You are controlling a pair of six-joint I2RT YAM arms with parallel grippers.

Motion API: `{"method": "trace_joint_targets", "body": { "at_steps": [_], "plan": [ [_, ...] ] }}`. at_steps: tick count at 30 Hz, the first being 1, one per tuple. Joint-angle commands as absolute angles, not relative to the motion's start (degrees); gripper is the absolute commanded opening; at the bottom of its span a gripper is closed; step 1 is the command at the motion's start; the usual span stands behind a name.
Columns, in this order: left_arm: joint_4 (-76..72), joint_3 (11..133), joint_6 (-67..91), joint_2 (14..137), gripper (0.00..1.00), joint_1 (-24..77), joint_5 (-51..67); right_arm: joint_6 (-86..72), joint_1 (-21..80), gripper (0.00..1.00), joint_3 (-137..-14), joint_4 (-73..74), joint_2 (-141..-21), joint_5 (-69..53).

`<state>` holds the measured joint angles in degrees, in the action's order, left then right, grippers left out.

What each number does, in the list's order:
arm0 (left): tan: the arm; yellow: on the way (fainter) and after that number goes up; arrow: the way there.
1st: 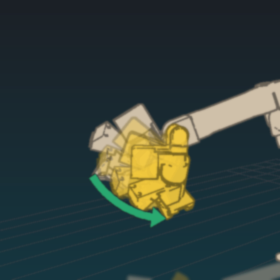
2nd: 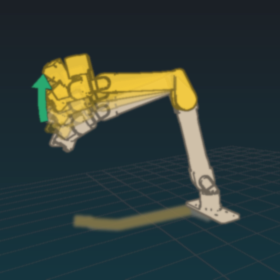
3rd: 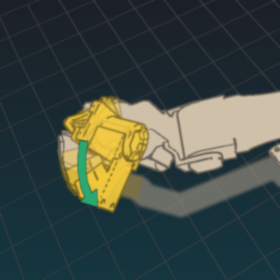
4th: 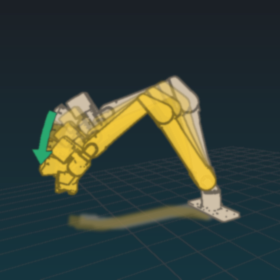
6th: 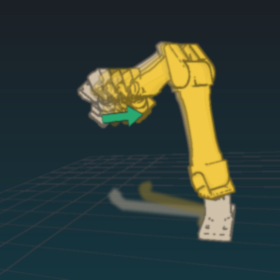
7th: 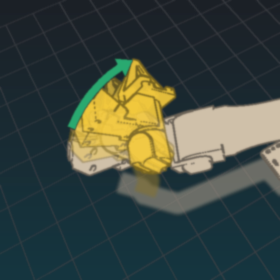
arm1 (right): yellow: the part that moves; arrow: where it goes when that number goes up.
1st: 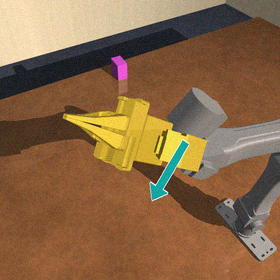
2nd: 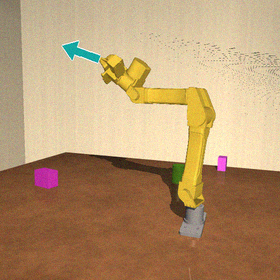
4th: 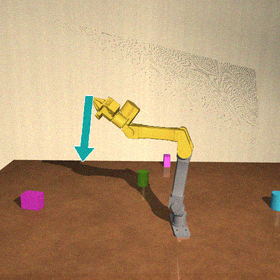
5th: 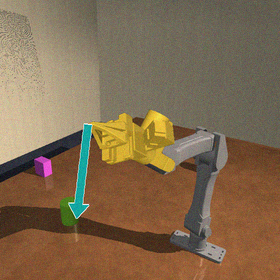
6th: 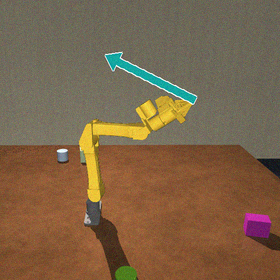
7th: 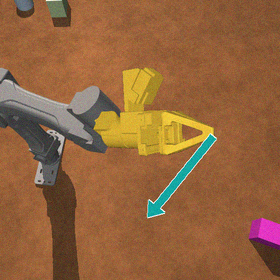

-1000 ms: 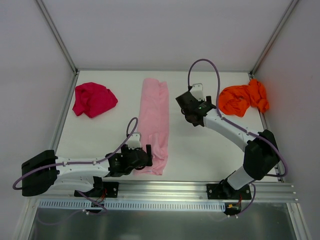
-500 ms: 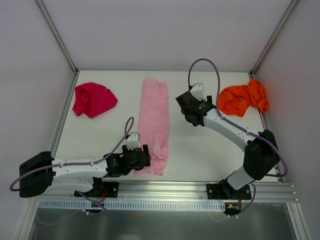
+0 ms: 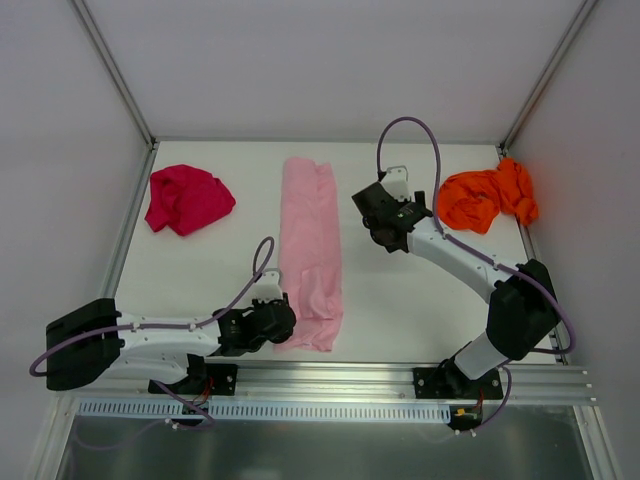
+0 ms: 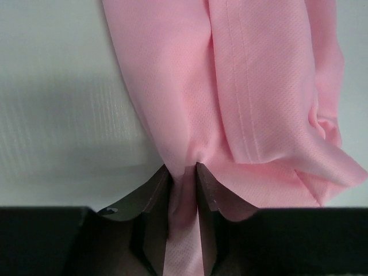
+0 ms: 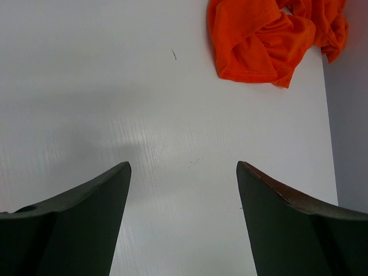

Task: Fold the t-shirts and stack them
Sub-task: Grab the bottom of the folded rectangular tshirt with left arm

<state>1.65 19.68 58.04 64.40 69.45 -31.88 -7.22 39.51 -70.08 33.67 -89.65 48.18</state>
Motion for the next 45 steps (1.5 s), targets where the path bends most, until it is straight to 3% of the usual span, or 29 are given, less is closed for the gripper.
{"method": "trace_joint_targets", "body": {
  "at_steps": [1, 4, 12, 23, 28, 29, 32, 36, 37, 39, 40, 41, 43, 45],
  "plan": [
    [0.4, 19.8, 58.7, 66.9, 0.22, 70.0, -30.6, -7.1, 38.8, 0.79, -72.1, 33.8, -88.2, 50.1],
    [0.2, 20.2, 57.9, 66.9, 0.01, 70.0, -31.2, -7.1, 38.8, 0.79, -72.0, 33.7, -88.4, 50.0],
    [-8.3, 19.9, 49.7, 64.1, 0.00, 70.0, -32.8, -7.1, 38.8, 0.79, -70.8, 32.2, -89.8, 48.4],
    [1.4, 24.2, 50.7, 57.1, 0.00, 70.0, -37.8, -5.5, 38.8, 0.77, -69.2, 29.0, -90.3, 43.1],
    [6.0, 27.0, 49.9, 53.6, 0.00, 70.0, -43.1, -5.0, 38.2, 0.76, -66.7, 24.1, -90.5, 33.5],
    [6.6, 27.4, 49.9, 53.6, 0.00, 70.0, -43.2, -4.8, 38.0, 0.72, -65.8, 22.4, -90.3, 31.1],
    [7.5, 27.8, 50.9, 54.5, 0.00, 70.0, -43.4, -3.9, 36.9, 0.50, -65.2, 18.8, -91.3, 22.7],
    [6.9, 27.6, 52.4, 57.6, 0.01, 70.0, -42.7, -3.0, 37.2, 0.48, -65.1, 17.8, -93.7, 16.4],
    [6.7, 27.6, 53.1, 59.5, 0.06, 70.0, -42.5, -2.6, 37.4, 0.50, -65.1, 17.8, -94.3, 16.6],
    [6.6, 28.1, 53.8, 61.7, 0.35, 70.0, -42.3, -2.5, 37.9, 0.52, -65.3, 18.2, -94.6, 17.6],
    [6.9, 28.3, 54.7, 64.2, 0.52, 70.0, -42.3, -2.5, 37.9, 0.54, -65.1, 18.3, -94.1, 17.6],
    [7.3, 28.9, 55.1, 65.5, 0.82, 70.0, -42.5, -2.3, 38.0, 0.58, -65.0, 18.7, -93.9, 17.8],
    [9.8, 30.0, 57.6, 69.1, 0.99, 70.0, -43.2, -2.0, 38.2, 0.61, -64.9, 18.7, -92.7, 18.1],
    [11.5, 31.1, 60.2, 72.1, 0.99, 70.0, -44.1, -2.0, 38.3, 0.62, -64.4, 18.7, -92.1, 18.2]
  ]
}}
